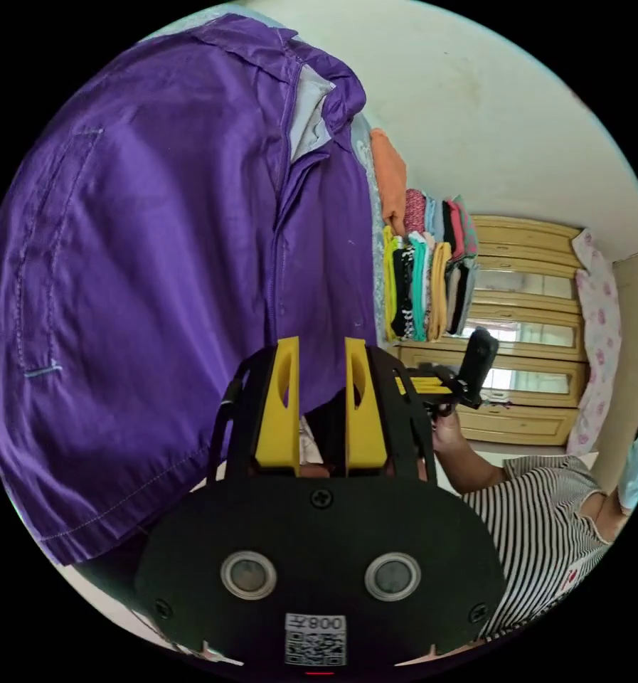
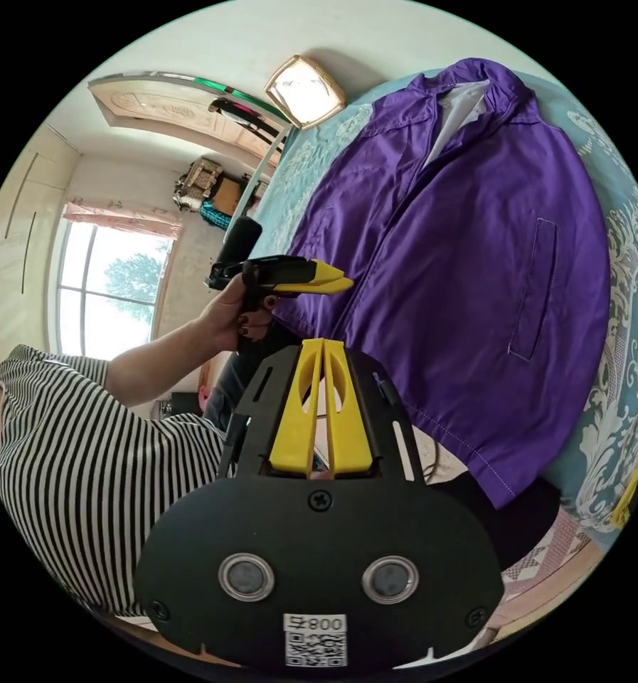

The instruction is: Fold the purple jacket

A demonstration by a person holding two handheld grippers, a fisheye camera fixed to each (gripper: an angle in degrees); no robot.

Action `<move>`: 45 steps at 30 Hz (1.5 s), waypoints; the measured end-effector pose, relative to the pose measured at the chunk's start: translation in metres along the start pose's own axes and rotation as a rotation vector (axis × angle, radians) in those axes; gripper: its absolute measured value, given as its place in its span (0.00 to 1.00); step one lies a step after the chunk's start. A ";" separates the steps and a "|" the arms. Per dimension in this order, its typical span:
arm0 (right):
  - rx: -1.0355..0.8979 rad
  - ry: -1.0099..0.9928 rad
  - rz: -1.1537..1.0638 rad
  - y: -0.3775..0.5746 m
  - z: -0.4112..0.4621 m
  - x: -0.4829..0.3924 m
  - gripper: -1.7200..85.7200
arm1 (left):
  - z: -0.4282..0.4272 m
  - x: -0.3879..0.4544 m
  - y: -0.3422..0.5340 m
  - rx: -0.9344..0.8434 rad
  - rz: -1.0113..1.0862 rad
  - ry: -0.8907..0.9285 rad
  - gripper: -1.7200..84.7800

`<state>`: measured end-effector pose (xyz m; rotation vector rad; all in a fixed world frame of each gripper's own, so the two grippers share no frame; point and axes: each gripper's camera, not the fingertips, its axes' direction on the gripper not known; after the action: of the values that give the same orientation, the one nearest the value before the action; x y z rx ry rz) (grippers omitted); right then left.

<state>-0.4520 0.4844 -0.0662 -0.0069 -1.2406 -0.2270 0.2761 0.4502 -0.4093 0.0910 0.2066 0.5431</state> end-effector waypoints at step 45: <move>0.362 0.091 0.333 -0.368 -0.187 0.204 0.03 | 0.041 -0.008 -0.026 -0.088 0.164 -0.203 0.03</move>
<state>-0.2793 0.0664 0.0206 0.1079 -1.1558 0.2851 0.2914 0.4221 -0.3714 0.0770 -0.0237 0.7008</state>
